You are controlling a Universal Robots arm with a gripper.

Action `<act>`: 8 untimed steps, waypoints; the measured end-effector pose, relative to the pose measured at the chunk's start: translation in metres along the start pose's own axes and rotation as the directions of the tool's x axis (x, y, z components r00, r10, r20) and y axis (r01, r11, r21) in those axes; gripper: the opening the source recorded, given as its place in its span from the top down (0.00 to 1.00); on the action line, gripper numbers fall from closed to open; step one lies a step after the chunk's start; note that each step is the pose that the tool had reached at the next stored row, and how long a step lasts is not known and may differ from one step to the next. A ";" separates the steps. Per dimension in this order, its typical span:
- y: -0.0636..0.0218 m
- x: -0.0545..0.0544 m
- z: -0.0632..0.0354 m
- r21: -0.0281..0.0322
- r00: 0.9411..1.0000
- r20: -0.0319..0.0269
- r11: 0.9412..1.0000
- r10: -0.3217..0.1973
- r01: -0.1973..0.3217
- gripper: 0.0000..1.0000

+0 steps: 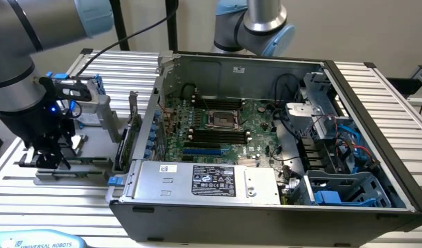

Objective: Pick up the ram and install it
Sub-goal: 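Pick up the ram and move it above insertion slot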

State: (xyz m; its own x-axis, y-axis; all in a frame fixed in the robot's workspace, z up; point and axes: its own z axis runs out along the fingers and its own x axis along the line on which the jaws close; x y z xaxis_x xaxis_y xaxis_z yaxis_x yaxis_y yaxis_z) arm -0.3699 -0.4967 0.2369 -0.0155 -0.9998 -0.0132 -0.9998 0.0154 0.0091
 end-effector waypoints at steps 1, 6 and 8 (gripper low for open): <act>0.0005 0.000 0.0017 0.000 1.000 0.000 1.000 0.000 0.000 0.64; 0.0032 0.000 0.0110 0.000 1.000 0.000 1.000 0.000 0.000 0.64; 0.0041 0.000 0.0145 0.000 1.000 0.000 1.000 0.000 0.000 0.64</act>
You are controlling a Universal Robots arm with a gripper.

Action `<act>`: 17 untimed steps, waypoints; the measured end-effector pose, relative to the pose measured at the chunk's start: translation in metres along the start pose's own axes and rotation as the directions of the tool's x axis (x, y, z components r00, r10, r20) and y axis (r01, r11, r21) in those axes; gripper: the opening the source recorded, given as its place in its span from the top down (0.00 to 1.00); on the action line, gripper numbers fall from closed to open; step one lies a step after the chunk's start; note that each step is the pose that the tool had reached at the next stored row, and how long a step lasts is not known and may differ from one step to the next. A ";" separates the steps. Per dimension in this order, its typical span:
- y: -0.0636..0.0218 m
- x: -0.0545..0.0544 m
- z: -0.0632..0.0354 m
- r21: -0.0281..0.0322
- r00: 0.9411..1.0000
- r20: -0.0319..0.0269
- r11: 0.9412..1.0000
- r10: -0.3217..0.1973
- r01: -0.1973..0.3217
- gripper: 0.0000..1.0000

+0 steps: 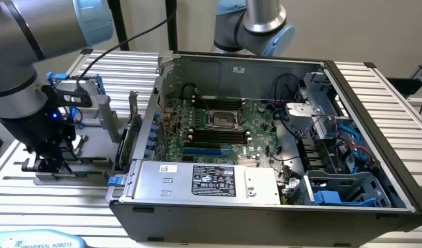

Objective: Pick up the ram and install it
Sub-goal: 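Pick up the ram and move it above insertion slot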

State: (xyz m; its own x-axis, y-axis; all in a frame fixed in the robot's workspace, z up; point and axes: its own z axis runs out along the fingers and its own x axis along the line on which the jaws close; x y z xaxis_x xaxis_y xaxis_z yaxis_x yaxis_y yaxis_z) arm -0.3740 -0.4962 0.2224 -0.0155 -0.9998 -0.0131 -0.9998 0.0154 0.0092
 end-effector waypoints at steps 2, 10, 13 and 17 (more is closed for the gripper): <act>0.0004 0.000 0.0038 0.000 1.000 0.000 1.000 0.000 0.000 0.64; -0.0002 0.000 0.0176 0.000 1.000 0.000 1.000 0.000 0.000 0.64; -0.0032 0.001 0.0192 -0.001 1.000 0.000 1.000 0.000 0.000 0.64; -0.0041 0.002 0.0219 -0.002 1.000 0.000 1.000 -0.003 0.003 0.64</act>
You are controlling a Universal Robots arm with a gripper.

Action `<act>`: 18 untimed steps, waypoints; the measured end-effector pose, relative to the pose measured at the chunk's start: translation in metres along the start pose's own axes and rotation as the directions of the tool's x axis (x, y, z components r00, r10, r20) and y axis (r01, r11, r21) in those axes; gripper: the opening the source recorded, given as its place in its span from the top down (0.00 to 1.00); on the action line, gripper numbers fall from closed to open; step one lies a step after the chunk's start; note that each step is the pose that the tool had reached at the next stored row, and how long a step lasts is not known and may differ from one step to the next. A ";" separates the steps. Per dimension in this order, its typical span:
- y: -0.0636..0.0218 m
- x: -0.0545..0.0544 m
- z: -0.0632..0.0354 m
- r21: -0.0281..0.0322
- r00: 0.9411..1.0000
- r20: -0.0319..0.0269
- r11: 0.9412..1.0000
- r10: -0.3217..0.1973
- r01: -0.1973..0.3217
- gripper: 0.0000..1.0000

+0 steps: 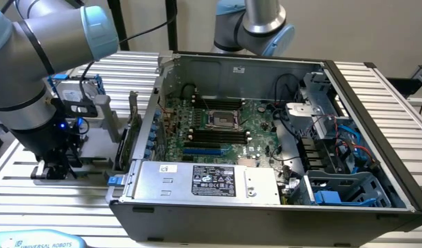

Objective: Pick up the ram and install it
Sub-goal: 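Pick up the ram and move it above insertion slot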

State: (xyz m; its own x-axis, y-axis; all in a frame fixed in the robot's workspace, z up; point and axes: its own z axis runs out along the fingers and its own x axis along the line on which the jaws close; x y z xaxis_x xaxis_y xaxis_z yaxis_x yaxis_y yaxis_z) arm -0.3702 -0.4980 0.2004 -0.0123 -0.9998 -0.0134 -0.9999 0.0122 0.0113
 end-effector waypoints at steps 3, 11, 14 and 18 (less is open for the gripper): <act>-0.0002 0.000 0.0028 -0.001 1.000 0.000 1.000 -0.005 0.005 0.64; -0.0011 0.000 0.0043 -0.001 1.000 0.000 1.000 -0.017 0.017 0.66; -0.0017 0.000 0.0041 -0.002 1.000 0.000 1.000 -0.020 0.020 0.72; -0.0020 0.000 0.0042 -0.002 1.000 0.000 1.000 -0.020 0.020 0.79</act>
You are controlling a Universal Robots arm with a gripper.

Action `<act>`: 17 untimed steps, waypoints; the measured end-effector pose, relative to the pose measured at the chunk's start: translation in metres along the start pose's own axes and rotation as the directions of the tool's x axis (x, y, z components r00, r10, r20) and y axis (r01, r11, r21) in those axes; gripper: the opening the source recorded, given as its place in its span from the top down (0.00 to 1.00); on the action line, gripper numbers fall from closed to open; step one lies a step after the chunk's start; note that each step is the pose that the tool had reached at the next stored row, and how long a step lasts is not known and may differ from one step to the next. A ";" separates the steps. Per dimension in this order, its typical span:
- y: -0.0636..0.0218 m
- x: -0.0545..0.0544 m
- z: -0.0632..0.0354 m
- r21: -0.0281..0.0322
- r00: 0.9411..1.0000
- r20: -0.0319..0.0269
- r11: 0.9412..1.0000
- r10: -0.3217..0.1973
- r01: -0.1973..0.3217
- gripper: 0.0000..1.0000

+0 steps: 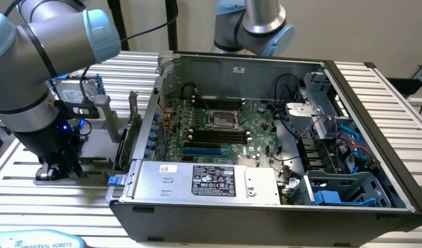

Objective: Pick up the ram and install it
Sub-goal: 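Pick up the ram and move it above insertion slot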

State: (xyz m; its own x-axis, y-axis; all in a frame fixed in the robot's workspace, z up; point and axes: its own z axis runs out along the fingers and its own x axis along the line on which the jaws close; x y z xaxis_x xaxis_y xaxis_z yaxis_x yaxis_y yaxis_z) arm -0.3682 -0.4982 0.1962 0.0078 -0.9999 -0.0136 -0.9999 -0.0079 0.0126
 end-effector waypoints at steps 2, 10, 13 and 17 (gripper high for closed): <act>0.0000 0.000 0.0000 0.000 1.000 0.000 1.000 0.000 0.000 0.79; 0.0000 0.000 0.0000 0.000 1.000 0.000 1.000 0.000 0.000 0.86; 0.0000 0.000 0.0000 0.000 1.000 0.000 1.000 0.000 0.000 0.86; 0.0000 0.000 0.0000 0.000 1.000 0.000 1.000 0.000 0.000 0.86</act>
State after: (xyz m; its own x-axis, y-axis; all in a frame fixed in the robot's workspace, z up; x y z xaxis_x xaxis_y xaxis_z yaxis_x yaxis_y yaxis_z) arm -0.3681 -0.4982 0.1962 0.0078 -0.9999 -0.0135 -0.9999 -0.0080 0.0126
